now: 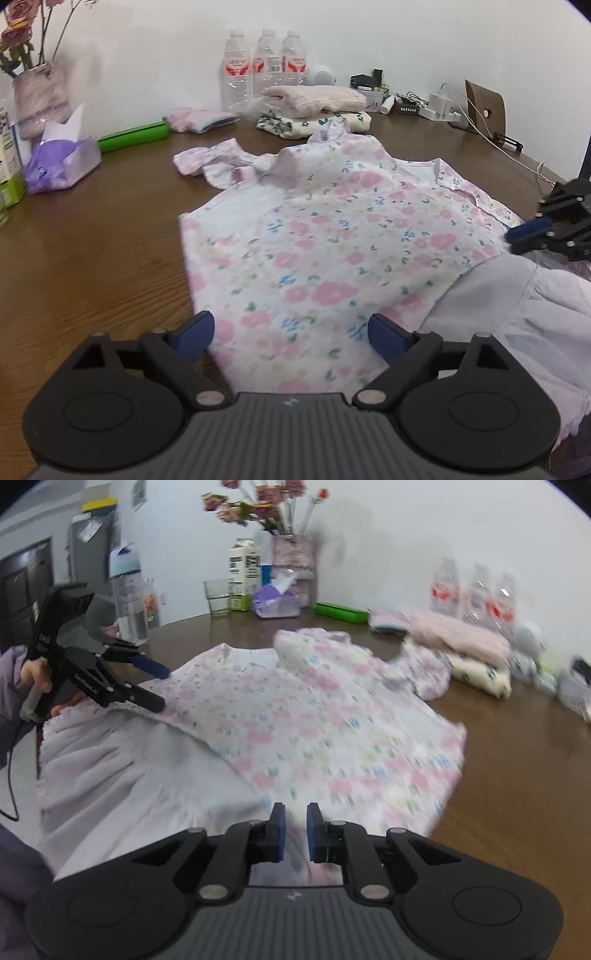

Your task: Fold clothes

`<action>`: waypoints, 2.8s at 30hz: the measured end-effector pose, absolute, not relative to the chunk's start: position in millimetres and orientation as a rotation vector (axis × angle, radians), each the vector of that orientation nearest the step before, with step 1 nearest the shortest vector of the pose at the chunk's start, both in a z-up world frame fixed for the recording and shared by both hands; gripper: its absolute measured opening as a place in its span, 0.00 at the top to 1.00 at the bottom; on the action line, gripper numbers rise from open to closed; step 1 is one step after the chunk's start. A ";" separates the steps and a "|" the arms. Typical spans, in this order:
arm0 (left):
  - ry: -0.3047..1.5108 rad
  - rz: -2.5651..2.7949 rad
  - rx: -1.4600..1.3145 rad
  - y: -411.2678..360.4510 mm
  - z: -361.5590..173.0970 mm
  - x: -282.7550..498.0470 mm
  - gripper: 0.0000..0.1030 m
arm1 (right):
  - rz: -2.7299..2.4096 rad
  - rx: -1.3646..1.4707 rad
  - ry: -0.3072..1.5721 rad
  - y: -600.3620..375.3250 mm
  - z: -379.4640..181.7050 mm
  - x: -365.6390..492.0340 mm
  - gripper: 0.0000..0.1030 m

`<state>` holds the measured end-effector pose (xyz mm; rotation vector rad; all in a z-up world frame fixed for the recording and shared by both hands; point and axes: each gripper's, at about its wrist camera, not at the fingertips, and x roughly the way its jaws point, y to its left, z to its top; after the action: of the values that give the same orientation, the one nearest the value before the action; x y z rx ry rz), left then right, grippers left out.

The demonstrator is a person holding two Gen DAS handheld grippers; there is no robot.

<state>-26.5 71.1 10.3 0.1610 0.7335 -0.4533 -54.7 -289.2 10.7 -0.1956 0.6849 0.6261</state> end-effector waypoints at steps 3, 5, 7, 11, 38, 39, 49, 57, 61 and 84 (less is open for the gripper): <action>0.757 -0.501 0.094 78.7 28.9 -20.0 0.11 | 0.595 -0.141 0.648 -290.7 21.6 -56.5 0.85; 0.726 -0.504 0.130 74.4 38.9 -10.5 0.10 | 0.571 -0.169 0.623 -280.6 30.2 -46.2 0.85; 0.705 -0.498 0.209 64.5 39.2 10.0 0.11 | 0.523 -0.221 0.599 -263.8 34.3 -23.1 0.85; 0.771 -0.442 0.142 68.0 24.1 58.1 0.26 | 0.533 -0.267 0.640 -237.7 21.9 24.5 0.86; 0.725 -0.555 0.135 52.1 16.6 -35.1 0.45 | 0.461 -0.199 0.622 -257.4 7.3 -37.8 0.84; 0.723 -0.559 0.138 53.4 16.3 -38.2 0.45 | 0.467 -0.182 0.631 -257.3 7.5 -39.9 0.83; 0.732 -0.593 0.129 75.3 15.7 -78.1 0.43 | 0.623 -0.184 0.632 -266.5 8.1 -68.3 0.90; 0.778 -0.563 0.020 98.3 36.6 -23.8 0.40 | 0.508 -0.218 0.634 -287.8 10.9 -63.6 0.68; 0.804 -0.524 -0.001 85.7 35.1 35.9 0.29 | 0.511 -0.195 0.632 -294.7 18.7 -53.1 0.67; 0.868 -0.689 0.129 -25.0 29.9 74.6 0.25 | 0.708 -0.166 0.721 -237.1 12.5 62.9 0.90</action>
<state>74.6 -25.0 29.9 0.1292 0.8684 -0.6892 62.9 -237.1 12.5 -0.1663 0.7215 0.7082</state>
